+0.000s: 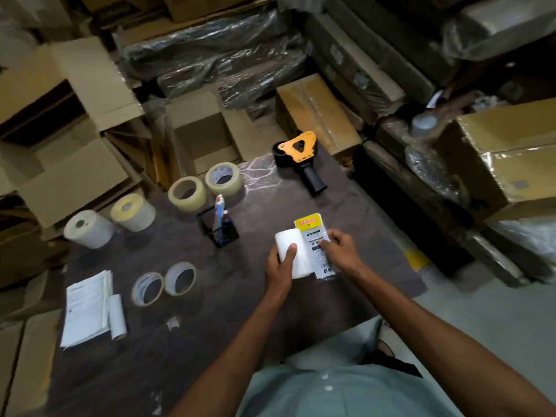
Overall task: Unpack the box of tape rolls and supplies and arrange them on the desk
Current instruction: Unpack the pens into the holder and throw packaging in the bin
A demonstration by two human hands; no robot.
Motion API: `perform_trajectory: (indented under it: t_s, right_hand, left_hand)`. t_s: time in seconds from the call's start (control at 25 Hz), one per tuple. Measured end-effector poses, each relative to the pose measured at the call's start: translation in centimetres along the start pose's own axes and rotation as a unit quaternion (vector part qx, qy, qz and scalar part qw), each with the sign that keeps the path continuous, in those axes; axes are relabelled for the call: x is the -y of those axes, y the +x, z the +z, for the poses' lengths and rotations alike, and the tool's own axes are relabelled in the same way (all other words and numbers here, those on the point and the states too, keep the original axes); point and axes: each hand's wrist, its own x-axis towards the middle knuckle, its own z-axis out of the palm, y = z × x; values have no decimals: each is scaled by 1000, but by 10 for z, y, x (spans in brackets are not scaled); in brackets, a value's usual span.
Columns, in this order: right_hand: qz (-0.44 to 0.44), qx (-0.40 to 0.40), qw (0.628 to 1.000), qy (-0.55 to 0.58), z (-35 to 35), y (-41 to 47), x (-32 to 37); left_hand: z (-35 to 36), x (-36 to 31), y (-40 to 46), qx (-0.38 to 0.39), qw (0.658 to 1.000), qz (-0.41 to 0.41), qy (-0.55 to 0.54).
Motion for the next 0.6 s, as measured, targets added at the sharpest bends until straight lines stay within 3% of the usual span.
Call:
perform_trajectory:
  t_s: [0.4,0.6]
  right_hand:
    - [22,-48,992,115,-191,60,0]
    - [78,-92,986,116,-278,95,-23]
  left_hand:
    - [213,-37,21,68,997,-23,15]
    - [320,-29,38,107,992,-38,45]
